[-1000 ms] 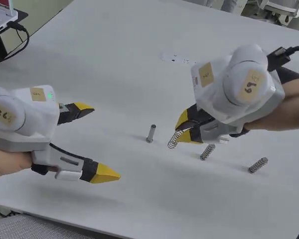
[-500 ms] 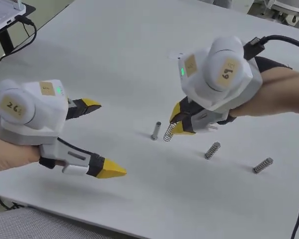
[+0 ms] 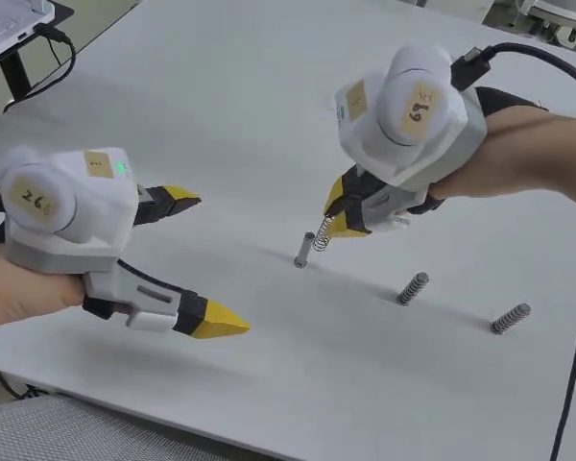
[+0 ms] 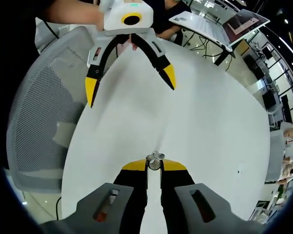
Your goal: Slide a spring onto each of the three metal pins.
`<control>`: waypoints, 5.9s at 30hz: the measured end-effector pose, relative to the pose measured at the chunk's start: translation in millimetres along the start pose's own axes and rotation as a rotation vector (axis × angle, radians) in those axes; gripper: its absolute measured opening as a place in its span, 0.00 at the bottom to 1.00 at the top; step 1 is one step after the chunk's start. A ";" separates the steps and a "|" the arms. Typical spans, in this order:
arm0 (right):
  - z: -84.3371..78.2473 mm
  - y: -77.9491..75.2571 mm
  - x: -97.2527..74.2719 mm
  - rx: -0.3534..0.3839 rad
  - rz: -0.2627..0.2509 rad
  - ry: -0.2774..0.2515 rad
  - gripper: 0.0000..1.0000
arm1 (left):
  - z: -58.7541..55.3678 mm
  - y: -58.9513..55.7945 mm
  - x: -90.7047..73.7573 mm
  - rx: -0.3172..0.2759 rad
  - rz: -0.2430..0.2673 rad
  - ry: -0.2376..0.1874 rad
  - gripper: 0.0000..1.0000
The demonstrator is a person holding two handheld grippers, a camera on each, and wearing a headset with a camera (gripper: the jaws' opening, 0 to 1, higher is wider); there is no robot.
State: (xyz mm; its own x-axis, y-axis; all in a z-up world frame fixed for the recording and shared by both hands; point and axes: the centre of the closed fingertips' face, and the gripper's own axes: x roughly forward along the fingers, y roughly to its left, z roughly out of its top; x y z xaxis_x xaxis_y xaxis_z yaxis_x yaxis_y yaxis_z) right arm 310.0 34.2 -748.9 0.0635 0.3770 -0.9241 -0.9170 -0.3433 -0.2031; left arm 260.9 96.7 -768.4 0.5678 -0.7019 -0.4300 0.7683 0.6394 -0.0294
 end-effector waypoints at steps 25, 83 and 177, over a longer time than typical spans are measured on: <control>-5.4 -22.0 12.0 0.007 -0.009 0.033 0.06 | 1.5 4.0 1.0 -0.012 0.009 -0.005 0.94; -11.9 -20.7 24.2 -0.003 0.033 0.057 0.06 | 0.1 6.8 -2.2 -0.040 0.032 -0.008 0.91; -18.8 -12.7 57.2 0.063 0.054 -0.006 0.20 | 8.1 8.5 -1.0 -0.020 0.023 0.007 0.91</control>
State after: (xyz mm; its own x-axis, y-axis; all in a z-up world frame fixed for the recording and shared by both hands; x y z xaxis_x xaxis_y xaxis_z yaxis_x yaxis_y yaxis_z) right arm 332.7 43.9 -805.3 0.0113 0.3650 -0.9310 -0.9422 -0.3080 -0.1322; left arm 269.3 100.3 -760.9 0.5831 -0.6850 -0.4367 0.7490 0.6615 -0.0376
